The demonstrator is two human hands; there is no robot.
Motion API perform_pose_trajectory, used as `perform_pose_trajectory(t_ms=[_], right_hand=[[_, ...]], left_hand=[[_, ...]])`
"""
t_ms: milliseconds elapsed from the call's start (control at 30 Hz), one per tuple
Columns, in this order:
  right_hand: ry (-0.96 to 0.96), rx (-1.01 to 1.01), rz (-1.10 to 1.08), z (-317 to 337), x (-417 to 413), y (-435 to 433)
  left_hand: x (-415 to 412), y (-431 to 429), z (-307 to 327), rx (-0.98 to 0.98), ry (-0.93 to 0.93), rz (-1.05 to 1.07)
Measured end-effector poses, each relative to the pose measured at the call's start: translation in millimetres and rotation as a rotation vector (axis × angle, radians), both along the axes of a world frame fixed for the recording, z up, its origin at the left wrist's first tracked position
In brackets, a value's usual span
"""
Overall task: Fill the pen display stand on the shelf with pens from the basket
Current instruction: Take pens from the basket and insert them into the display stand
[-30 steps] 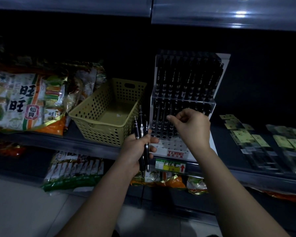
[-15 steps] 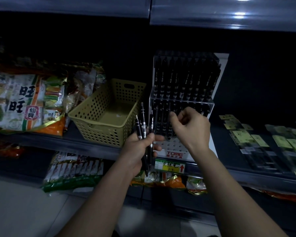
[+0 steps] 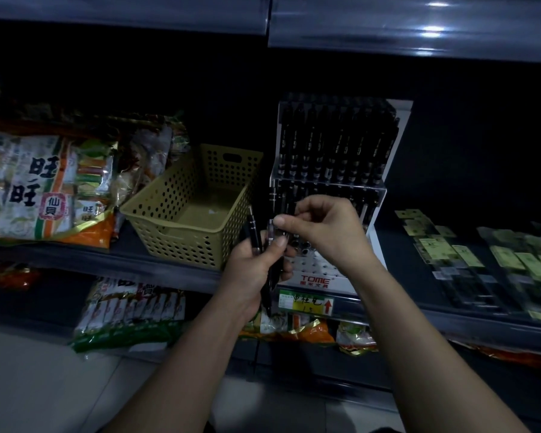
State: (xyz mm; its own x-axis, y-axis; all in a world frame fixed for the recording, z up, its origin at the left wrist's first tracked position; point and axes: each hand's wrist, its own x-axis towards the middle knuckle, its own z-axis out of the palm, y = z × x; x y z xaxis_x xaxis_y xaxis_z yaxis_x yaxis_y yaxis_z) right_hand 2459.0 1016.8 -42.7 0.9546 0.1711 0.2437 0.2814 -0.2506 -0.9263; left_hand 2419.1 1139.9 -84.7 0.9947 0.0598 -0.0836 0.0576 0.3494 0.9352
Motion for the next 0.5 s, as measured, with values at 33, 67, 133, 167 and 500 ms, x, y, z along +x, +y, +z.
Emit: perform_pose_trajectory(t_ms=[33, 67, 133, 167, 500], right_hand=[[-0.008, -0.02, -0.034, 0.5, -0.1, 0.7], [-0.005, -0.021, -0.065, 1.2, 0.1, 0.9], [0.02, 0.012, -0.107, 2.6, 1.2, 0.3], [0.034, 0.037, -0.117, 3.2, 1.9, -0.3], [0.019, 0.19, -0.217, 16.3, 5.8, -22.4]], left_hand=[[0.3, -1.1, -0.8, -0.004, -0.006, 0.01], [0.8, -2.0, -1.4, -0.017, -0.008, 0.015], [1.4, -2.9, -2.4, -0.045, -0.014, 0.014], [1.8, -3.3, -2.9, -0.053, -0.017, 0.013], [6.2, -7.6, -8.6, 0.019, 0.065, -0.01]])
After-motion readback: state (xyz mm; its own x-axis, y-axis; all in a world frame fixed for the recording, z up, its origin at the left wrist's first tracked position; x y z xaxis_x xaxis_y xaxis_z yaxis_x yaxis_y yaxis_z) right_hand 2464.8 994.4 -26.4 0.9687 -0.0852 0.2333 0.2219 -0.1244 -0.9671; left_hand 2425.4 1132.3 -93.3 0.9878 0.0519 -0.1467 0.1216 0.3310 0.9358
